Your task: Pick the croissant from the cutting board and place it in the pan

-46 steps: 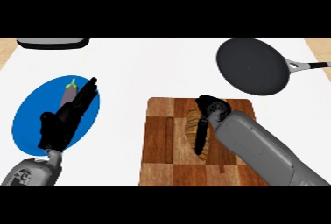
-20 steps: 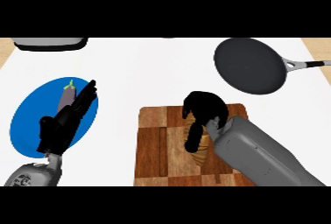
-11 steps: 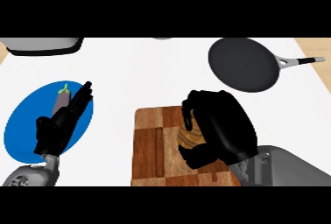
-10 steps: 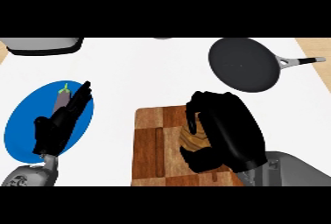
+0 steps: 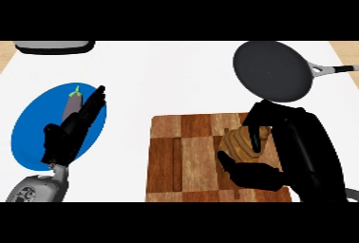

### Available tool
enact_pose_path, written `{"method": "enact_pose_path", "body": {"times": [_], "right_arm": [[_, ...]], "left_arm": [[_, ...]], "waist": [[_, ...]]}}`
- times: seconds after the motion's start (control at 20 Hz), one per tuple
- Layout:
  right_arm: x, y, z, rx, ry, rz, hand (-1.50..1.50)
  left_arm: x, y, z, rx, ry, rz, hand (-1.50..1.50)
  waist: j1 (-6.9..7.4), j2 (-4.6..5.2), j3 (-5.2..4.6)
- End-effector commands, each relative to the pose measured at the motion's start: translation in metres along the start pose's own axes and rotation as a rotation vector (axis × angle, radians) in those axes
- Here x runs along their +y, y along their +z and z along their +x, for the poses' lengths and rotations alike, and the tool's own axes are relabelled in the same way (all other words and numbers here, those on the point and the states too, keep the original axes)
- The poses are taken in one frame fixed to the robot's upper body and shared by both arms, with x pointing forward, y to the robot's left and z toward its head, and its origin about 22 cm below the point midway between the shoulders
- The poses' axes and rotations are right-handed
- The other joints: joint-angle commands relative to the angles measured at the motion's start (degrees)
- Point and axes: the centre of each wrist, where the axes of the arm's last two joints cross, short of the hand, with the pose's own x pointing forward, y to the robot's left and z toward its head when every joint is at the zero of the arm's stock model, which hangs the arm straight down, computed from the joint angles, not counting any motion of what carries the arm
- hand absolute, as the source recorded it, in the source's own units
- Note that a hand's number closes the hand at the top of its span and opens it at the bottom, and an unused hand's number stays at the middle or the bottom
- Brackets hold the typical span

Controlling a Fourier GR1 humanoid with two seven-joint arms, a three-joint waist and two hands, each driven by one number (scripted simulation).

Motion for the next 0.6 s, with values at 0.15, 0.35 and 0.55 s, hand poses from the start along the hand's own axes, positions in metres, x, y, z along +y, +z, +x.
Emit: {"method": "enact_pose_path", "body": {"times": [0.15,0.35,0.55], "right_arm": [[0.0,-0.039,-0.069,0.083,-0.166,-0.104,1.5],[0.028,-0.061,-0.097,0.075,-0.088,-0.093,1.5],[0.027,-0.105,-0.124,0.115,-0.047,-0.154,1.5]], "left_arm": [[0.0,-0.009,0.008,-0.03,0.002,-0.014,0.0],[-0.024,-0.015,0.015,-0.021,-0.002,-0.012,0.0],[-0.008,-0.004,0.005,-0.024,-0.014,-0.021,0.0]], "waist": [[0.91,0.37,0.02],[1.06,0.32,0.0],[1.87,0.44,-0.02]]}}
